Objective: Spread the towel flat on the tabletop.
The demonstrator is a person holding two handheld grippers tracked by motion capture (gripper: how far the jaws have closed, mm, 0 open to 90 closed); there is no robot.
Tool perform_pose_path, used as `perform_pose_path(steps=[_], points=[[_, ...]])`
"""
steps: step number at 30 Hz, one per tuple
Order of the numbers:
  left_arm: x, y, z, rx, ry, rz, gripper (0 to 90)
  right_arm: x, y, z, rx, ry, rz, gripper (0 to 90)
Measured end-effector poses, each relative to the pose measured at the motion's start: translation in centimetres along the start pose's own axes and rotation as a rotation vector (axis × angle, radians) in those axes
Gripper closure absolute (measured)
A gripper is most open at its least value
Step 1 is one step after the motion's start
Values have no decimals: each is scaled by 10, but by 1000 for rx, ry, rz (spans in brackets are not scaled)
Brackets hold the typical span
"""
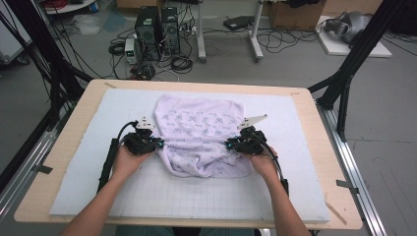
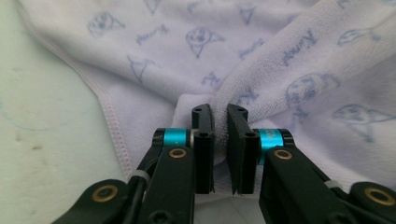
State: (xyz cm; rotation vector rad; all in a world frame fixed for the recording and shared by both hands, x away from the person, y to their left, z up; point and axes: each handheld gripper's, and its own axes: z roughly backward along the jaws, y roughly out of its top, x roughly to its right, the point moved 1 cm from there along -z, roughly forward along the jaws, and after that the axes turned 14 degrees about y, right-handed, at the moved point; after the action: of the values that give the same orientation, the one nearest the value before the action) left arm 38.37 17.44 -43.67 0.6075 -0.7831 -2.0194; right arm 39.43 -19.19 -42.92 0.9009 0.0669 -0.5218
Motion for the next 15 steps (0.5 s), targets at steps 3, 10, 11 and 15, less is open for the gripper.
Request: perform_pose_path(steps=[3,10,11,15], points=[[-3,0,6,9,-2,17,719,-1,1,3,13,-9,6,726],[-5,0,46,90,12,16,550,-24,4,40,102,-54,61,629],[-4,0,52,97,9,14,537,-30,5,45,117,-58,68,625],[5,-4,70,133,-7,-8,506,-50,4,59,129,-56,118,622]])
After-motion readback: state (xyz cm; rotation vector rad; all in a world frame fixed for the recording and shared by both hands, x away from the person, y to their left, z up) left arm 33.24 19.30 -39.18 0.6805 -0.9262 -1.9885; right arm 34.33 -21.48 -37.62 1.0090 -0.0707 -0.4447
